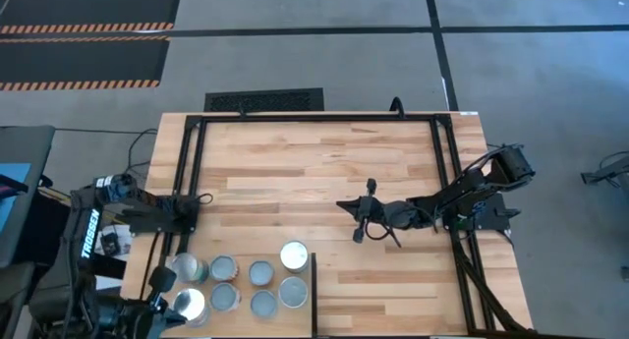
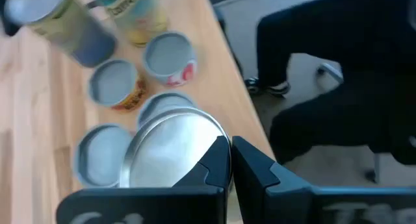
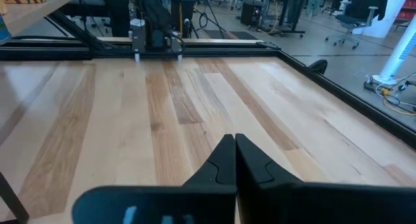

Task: Pick and place cans onto a shelf
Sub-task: Put the canned tomatoes on the shelf

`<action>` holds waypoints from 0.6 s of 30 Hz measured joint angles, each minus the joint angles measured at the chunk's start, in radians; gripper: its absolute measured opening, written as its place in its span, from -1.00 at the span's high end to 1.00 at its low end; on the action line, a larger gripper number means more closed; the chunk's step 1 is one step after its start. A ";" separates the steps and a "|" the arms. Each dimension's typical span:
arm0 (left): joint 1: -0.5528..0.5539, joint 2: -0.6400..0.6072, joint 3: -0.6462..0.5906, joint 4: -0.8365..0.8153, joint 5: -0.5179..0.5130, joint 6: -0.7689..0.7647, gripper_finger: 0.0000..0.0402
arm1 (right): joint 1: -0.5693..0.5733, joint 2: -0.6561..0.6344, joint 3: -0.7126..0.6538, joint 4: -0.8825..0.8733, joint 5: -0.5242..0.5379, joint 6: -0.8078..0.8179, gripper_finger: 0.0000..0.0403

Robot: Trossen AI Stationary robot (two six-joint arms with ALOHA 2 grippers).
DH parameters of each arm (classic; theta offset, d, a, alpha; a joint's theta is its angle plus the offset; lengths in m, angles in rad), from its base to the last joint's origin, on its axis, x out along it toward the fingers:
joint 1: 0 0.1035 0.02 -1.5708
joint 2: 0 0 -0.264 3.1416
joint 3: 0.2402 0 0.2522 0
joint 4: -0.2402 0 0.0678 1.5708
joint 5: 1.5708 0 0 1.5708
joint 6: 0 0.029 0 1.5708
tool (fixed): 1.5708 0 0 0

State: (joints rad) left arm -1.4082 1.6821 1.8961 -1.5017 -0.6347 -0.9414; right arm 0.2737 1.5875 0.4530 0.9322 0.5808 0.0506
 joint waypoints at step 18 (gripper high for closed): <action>0.053 -0.007 -0.011 -0.010 0.007 0.100 1.00 | 0.022 0.000 0.000 0.008 0.000 -0.003 0.96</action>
State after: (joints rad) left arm -1.3552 1.6752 1.8853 -1.5115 -0.6278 -0.8411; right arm 0.2954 1.5875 0.4534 0.9402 0.5807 0.0478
